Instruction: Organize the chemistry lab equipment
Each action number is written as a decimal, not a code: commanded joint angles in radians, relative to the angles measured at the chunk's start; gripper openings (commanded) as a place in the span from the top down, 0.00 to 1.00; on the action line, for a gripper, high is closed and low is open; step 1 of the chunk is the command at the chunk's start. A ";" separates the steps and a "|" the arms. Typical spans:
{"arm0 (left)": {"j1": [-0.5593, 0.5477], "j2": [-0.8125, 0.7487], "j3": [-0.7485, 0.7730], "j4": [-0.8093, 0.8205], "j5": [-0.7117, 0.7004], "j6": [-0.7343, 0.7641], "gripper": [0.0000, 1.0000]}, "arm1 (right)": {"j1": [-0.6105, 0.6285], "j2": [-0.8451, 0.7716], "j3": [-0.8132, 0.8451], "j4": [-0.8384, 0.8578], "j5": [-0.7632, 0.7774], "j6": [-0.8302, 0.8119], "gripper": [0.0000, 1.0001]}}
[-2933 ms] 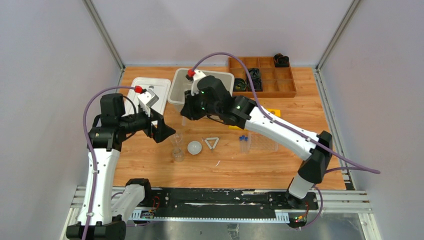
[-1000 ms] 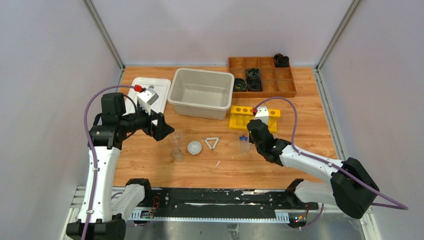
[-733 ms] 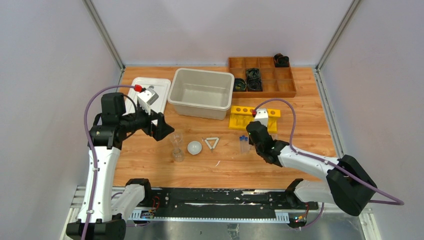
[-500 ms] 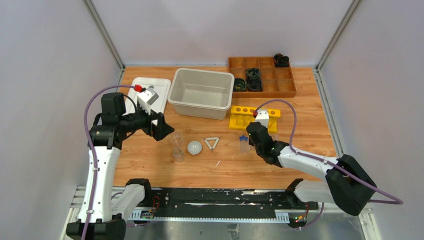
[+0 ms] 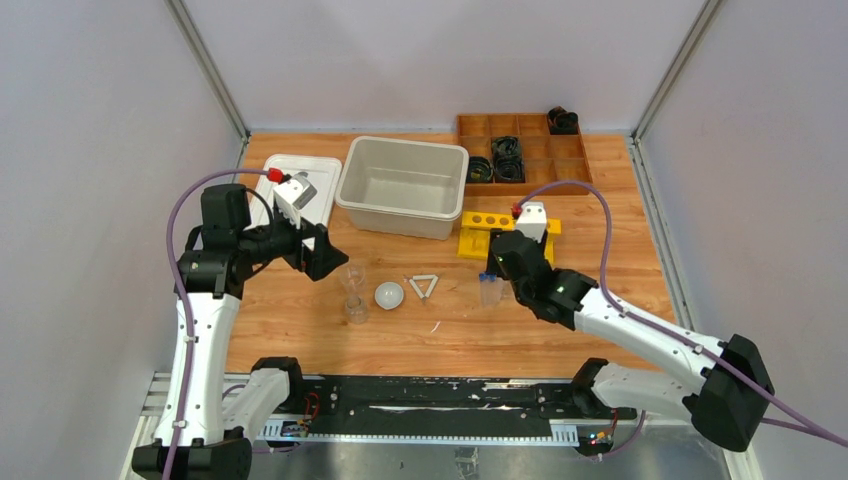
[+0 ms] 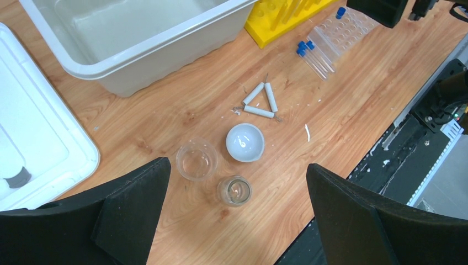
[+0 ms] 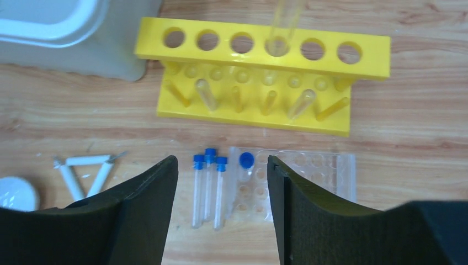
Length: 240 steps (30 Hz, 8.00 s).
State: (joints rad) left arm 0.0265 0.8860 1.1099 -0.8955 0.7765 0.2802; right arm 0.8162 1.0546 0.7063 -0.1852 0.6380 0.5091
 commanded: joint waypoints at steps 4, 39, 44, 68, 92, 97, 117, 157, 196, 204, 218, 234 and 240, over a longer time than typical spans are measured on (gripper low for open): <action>0.000 0.003 0.039 0.010 -0.002 0.002 0.00 | 0.094 0.148 0.146 -0.165 -0.071 0.083 0.42; 0.000 -0.011 0.036 0.010 -0.008 0.003 0.00 | 0.027 0.663 0.267 -0.091 -0.349 0.099 0.68; 0.000 -0.024 0.038 0.010 -0.007 0.001 0.00 | -0.015 0.688 0.285 -0.090 -0.430 0.110 0.83; 0.000 -0.002 -0.001 0.097 0.171 -0.193 0.01 | 0.228 0.358 0.581 0.269 -0.471 0.116 1.00; 0.000 0.026 -0.003 0.099 0.196 -0.197 0.80 | 0.356 0.496 0.705 0.466 -0.433 0.097 1.00; 0.000 0.014 -0.010 0.099 0.167 -0.159 0.90 | 0.346 0.502 0.784 0.279 -0.410 0.089 0.56; 0.000 -0.040 -0.022 0.068 0.159 -0.054 0.91 | 0.260 0.696 1.217 -0.229 -0.722 0.007 0.57; -0.001 -0.028 -0.002 0.047 0.065 -0.050 0.00 | -0.026 -0.179 -0.084 -0.096 -0.046 -0.047 1.00; 0.000 -0.038 -0.014 0.047 0.046 -0.045 0.00 | -0.025 -0.099 -0.342 0.311 -0.149 -0.080 1.00; 0.000 -0.038 -0.012 0.047 0.046 -0.045 0.00 | -0.023 -0.083 -0.393 0.337 -0.162 -0.061 1.00; 0.000 -0.036 -0.010 0.047 0.047 -0.042 0.00 | 0.049 -0.267 -0.198 -0.021 -0.025 -0.002 0.49; 0.000 -0.046 0.000 0.044 0.036 -0.049 0.00 | 0.058 0.340 0.319 -0.306 -0.263 0.069 0.61; 0.000 -0.048 0.007 0.038 0.033 -0.045 0.00 | 0.052 0.478 0.323 -0.285 -0.266 0.109 0.62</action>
State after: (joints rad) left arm 0.0242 0.8524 1.0824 -0.8577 0.8139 0.2317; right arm 0.8635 1.4929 1.0069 -0.4278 0.3859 0.5694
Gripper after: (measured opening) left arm 0.997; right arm 0.386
